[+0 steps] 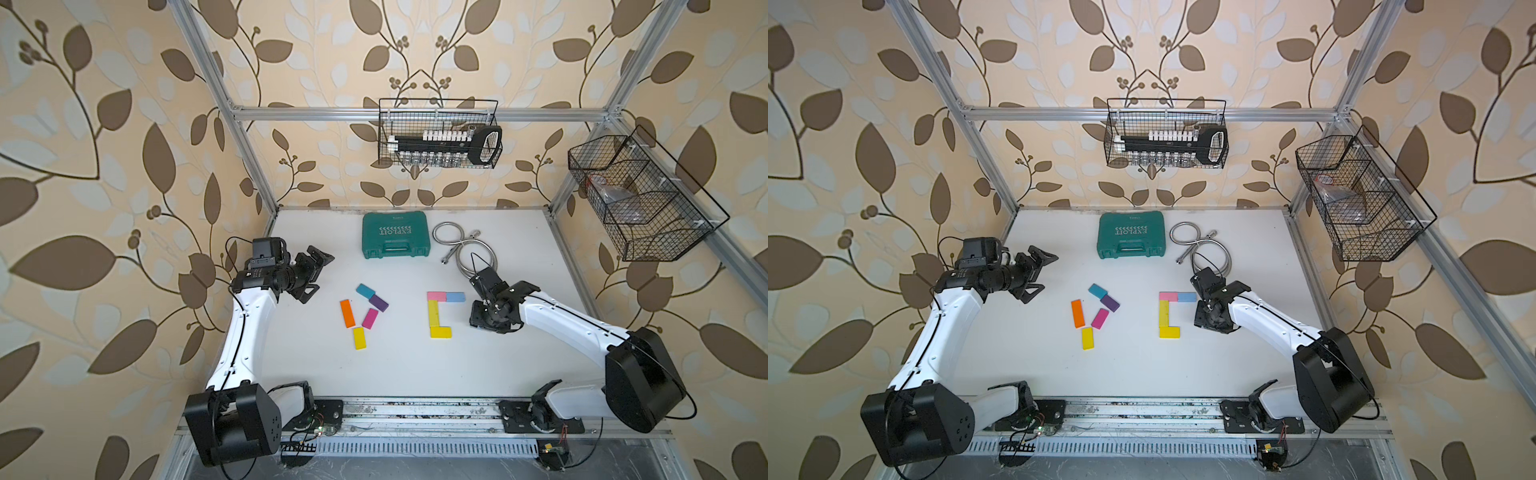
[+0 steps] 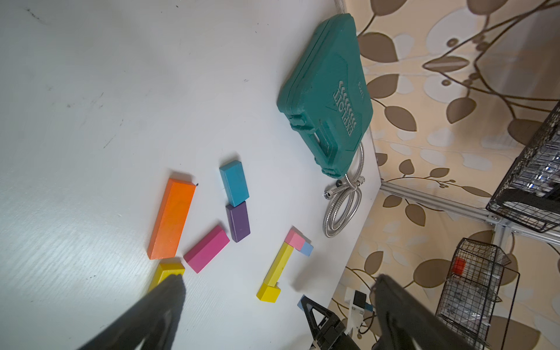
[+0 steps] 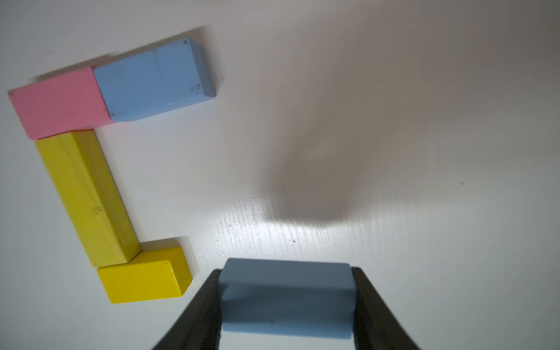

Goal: Assemble the letter c with building blocks
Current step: Assemble the building block at the center of the board.

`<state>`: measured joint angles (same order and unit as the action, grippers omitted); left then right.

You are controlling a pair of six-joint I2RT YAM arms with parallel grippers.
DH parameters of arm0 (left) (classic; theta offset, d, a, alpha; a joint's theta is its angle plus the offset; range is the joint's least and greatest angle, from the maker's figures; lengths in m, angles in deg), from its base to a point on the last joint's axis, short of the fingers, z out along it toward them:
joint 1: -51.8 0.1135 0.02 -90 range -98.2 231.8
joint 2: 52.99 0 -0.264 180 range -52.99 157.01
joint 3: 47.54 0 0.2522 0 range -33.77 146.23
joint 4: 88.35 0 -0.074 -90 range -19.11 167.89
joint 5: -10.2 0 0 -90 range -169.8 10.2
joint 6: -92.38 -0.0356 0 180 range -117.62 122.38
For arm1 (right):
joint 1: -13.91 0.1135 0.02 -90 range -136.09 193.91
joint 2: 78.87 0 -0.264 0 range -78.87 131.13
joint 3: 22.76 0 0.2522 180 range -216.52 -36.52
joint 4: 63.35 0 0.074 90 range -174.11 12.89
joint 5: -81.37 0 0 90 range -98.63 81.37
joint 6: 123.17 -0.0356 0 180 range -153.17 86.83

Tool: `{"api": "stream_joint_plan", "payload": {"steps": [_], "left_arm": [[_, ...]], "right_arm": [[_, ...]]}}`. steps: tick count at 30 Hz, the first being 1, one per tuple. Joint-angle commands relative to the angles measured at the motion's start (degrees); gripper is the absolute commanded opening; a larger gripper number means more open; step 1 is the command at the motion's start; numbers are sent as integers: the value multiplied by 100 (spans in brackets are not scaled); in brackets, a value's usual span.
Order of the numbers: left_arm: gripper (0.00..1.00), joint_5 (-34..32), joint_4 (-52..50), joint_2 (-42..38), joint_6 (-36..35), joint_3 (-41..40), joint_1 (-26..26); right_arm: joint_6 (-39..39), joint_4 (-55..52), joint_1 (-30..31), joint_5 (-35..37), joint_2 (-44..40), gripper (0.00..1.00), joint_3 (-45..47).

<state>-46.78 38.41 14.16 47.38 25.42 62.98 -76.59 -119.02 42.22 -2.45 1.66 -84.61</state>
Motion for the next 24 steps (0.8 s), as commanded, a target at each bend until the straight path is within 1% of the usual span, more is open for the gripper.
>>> {"api": "stream_joint_plan", "payload": {"steps": [1,5,10,14,24], "left_arm": [[99,39,-60,-98,-54,-5,-96],[99,-14,-34,-54,-26,47,-206],[99,-32,1,-36,-17,48,-259],[99,-32,20,-34,-8,31,-274],[99,-23,81,-45,19,-37,-283]], "right_arm": [[254,312,-5,-161,259,39,60],[230,452,48,-246,548,40,62],[111,496,310,-109,750,45,39],[73,527,343,-82,932,47,67],[-117,487,527,-20,745,54,237]]}}
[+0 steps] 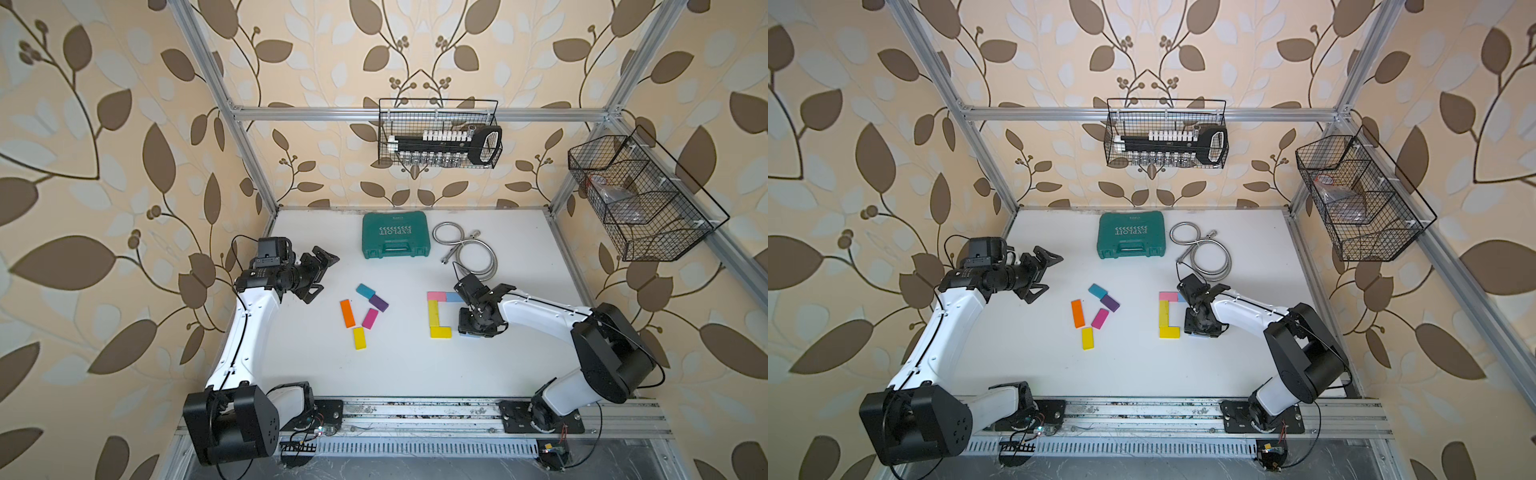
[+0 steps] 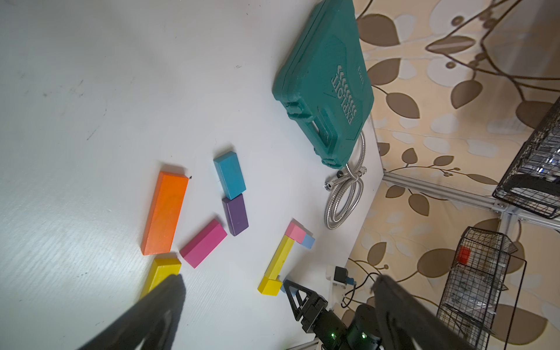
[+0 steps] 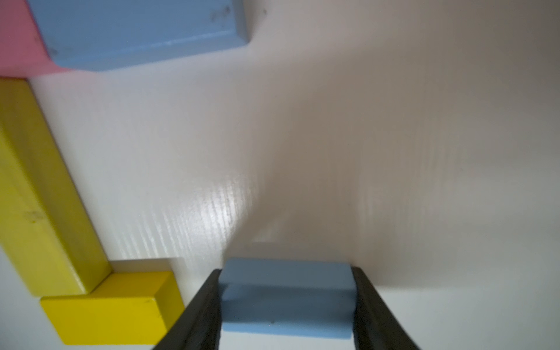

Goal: Assemble the letter c with building blocks
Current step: Assemble the building block at the center of the board.

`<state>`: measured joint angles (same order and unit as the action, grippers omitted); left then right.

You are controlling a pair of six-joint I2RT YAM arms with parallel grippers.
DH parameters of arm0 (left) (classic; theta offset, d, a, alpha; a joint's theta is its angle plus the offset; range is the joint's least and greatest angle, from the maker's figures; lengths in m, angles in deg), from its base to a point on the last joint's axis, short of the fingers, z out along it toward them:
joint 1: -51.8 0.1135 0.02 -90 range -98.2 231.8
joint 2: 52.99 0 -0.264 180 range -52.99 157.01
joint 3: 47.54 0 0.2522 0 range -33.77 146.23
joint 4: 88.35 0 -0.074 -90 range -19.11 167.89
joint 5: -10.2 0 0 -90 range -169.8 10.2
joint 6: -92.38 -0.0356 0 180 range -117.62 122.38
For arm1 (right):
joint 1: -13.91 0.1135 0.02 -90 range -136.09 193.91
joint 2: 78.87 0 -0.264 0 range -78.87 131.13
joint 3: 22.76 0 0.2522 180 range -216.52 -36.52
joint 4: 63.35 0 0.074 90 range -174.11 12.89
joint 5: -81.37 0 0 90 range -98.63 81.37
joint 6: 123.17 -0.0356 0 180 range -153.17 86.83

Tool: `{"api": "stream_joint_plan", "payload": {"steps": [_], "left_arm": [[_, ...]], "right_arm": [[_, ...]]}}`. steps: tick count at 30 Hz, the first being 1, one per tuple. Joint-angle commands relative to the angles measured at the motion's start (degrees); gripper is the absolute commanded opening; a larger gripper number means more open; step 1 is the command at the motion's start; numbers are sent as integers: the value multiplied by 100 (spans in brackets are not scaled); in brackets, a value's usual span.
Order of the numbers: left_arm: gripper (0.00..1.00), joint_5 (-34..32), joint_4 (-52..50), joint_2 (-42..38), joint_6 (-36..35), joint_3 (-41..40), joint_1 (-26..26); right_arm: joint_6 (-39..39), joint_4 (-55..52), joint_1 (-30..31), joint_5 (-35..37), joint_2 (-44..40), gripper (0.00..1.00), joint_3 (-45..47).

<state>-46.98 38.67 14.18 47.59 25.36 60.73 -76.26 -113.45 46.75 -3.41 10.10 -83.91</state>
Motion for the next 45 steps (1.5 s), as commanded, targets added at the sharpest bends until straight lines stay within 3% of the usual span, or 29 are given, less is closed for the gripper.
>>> {"api": "stream_joint_plan", "payload": {"steps": [1,7,16,18,19,22,24,45], "left_arm": [[99,-3,63,-55,2,-40,-61],[99,-3,64,-73,15,-68,-58],[99,-12,73,-86,29,-69,-66],[99,-12,73,-83,23,-64,-67],[99,-12,81,-82,21,-68,-67],[99,-12,99,-82,32,-68,-67],[99,-12,103,-73,32,-85,-77],[99,-3,117,-38,44,-35,-119]], "right_arm": [[-176,-75,90,85,-123,55,190],[-217,-94,112,103,-93,67,196],[-272,-216,106,98,-292,74,161],[-337,-270,104,77,-424,78,170],[-360,-286,108,69,-510,85,180],[-434,-282,106,-9,-775,88,229],[-472,-279,98,-105,-869,96,253],[-561,271,-97,-672,-670,97,478]]}}
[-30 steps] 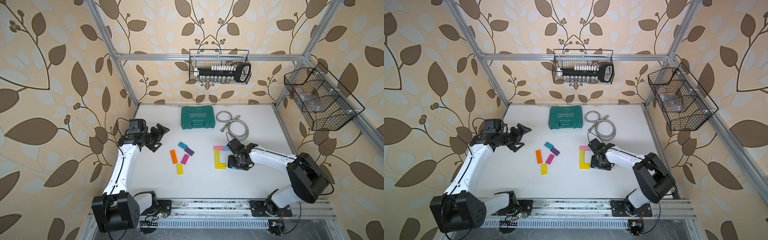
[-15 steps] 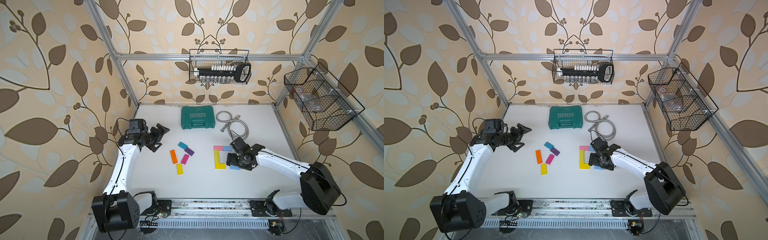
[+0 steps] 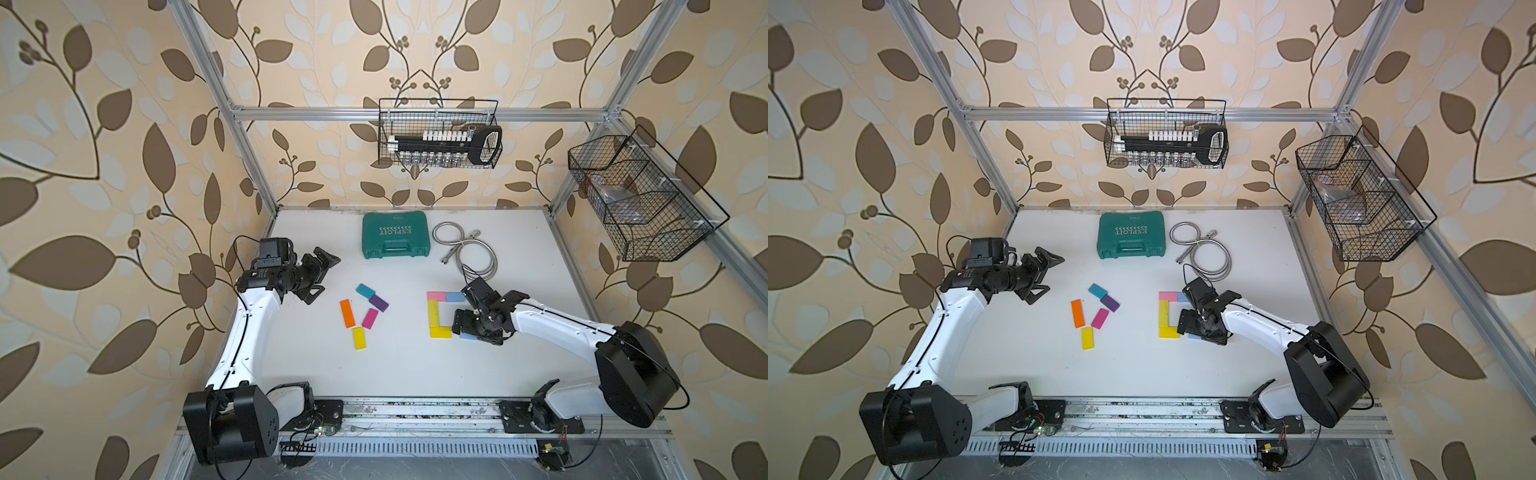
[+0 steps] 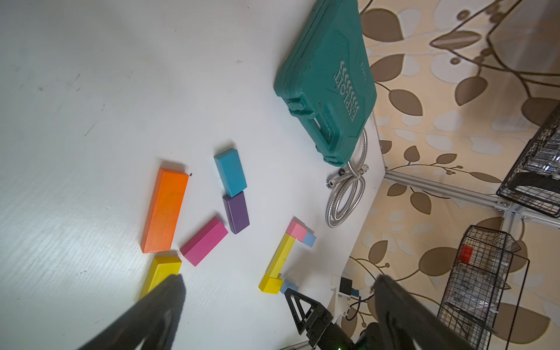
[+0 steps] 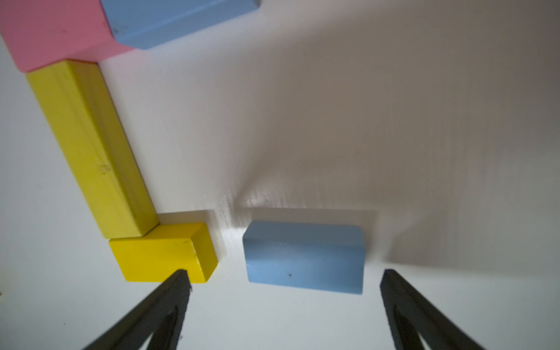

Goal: Assemble the letter c with building blocks
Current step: Assemble the building block at the center of the board.

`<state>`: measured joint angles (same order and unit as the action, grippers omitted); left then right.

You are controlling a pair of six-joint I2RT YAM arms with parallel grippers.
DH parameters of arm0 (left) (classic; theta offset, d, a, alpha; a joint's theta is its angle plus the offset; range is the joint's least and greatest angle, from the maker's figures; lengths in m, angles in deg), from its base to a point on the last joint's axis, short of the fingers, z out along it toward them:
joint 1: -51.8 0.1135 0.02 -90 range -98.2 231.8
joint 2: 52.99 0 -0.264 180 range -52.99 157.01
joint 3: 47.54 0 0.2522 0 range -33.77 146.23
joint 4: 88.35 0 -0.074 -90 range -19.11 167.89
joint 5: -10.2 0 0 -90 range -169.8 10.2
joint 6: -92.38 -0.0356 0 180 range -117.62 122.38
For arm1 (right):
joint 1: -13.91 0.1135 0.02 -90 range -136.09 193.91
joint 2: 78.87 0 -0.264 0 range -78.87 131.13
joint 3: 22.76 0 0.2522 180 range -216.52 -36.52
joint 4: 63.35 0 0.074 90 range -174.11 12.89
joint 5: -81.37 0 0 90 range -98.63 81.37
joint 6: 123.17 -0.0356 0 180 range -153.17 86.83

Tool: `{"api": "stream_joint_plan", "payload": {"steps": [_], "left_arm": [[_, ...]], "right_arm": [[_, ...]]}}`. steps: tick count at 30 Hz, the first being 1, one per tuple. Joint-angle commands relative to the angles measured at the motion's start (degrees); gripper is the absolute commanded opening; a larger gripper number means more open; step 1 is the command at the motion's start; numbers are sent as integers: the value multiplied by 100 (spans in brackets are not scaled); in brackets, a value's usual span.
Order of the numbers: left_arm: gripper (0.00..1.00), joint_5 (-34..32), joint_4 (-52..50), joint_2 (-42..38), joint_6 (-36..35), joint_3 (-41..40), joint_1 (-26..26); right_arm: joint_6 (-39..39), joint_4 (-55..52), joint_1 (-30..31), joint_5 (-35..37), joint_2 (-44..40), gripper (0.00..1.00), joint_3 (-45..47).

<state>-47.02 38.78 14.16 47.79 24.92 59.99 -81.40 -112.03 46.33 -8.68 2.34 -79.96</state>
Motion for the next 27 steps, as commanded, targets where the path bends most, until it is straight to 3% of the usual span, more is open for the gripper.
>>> {"api": "stream_joint_plan", "payload": {"steps": [1,27], "left_arm": [[99,1,106,-27,25,10,-40],[99,1,141,-18,29,-16,-66]], "right_arm": [[-43,147,-62,-167,127,97,73],[74,319,-86,-267,347,96,-110]]}}
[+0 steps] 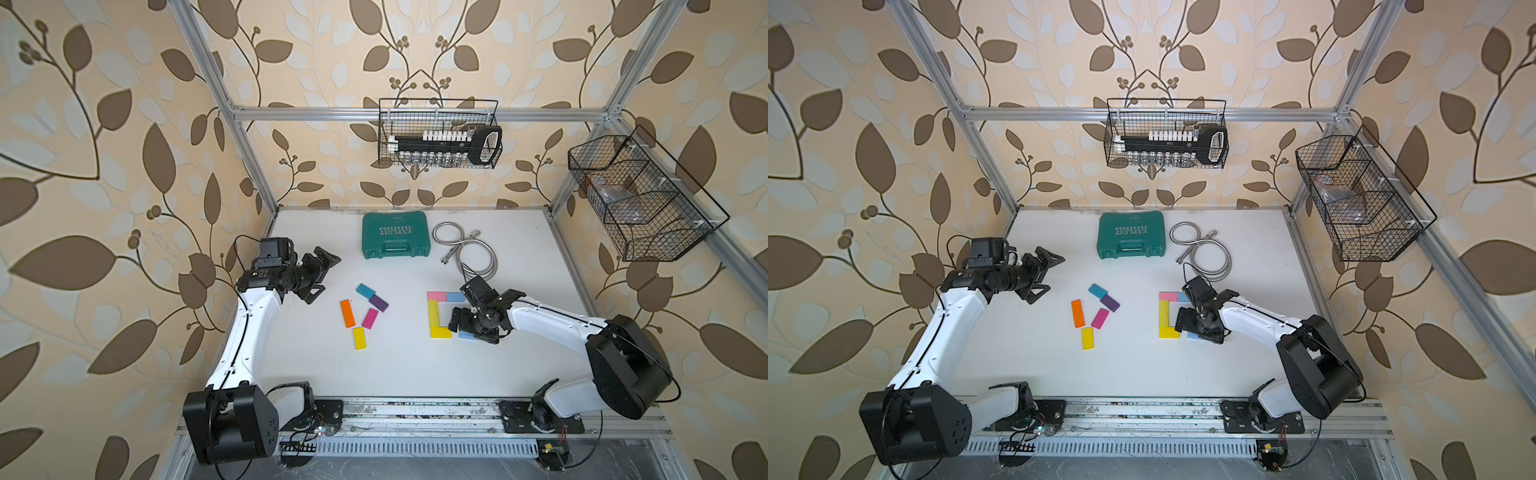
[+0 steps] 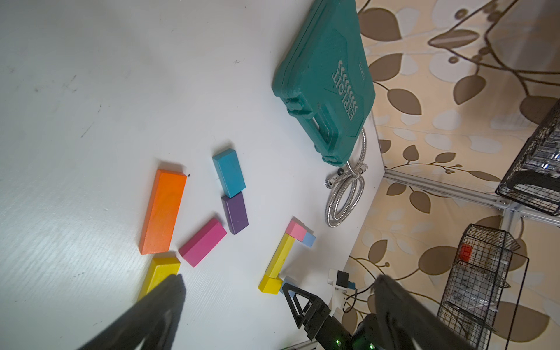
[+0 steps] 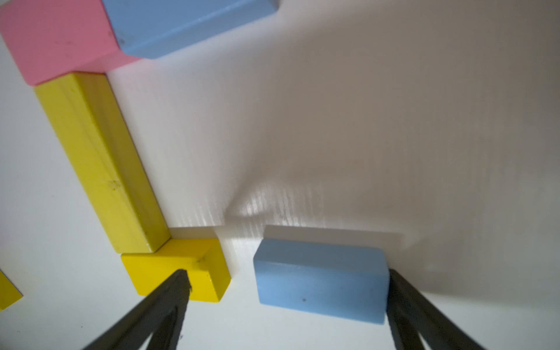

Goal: Assemble the letter c with building blocks
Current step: Assemble the building block at the center of the board.

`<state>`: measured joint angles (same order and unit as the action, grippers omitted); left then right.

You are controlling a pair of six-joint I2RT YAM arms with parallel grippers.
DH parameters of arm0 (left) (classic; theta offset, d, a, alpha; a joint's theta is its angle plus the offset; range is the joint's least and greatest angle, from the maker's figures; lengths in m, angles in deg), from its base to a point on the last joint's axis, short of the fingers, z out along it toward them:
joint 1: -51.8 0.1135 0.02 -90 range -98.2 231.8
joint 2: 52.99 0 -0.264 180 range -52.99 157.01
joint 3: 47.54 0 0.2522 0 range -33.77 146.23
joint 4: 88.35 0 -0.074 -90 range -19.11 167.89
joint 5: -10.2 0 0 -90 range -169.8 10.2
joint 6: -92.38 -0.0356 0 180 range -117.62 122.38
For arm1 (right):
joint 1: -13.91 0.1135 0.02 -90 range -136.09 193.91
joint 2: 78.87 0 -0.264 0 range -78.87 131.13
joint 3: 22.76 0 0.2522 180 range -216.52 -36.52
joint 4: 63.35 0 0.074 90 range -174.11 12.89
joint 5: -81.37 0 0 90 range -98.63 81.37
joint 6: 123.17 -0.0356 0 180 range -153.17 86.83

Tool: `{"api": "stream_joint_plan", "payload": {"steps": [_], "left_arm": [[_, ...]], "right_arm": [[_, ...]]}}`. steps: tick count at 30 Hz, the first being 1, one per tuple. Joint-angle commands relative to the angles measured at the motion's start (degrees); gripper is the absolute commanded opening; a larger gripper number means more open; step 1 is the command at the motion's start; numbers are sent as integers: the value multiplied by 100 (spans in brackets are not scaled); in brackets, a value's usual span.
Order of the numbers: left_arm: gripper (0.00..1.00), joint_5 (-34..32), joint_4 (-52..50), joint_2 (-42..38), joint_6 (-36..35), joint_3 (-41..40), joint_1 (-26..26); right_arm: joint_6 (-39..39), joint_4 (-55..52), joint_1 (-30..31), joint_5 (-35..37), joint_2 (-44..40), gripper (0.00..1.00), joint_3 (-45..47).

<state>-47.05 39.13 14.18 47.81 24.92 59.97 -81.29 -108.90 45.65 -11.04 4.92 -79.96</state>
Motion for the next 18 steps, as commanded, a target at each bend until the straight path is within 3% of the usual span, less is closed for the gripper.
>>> {"api": "stream_joint_plan", "payload": {"steps": [1,18], "left_arm": [[99,3,105,-20,34,-16,-68],[99,-5,144,23,63,-8,-87]], "right_arm": [[70,15,-11,-23,106,97,-117],[310,-55,-20,261,428,96,-357]]}}
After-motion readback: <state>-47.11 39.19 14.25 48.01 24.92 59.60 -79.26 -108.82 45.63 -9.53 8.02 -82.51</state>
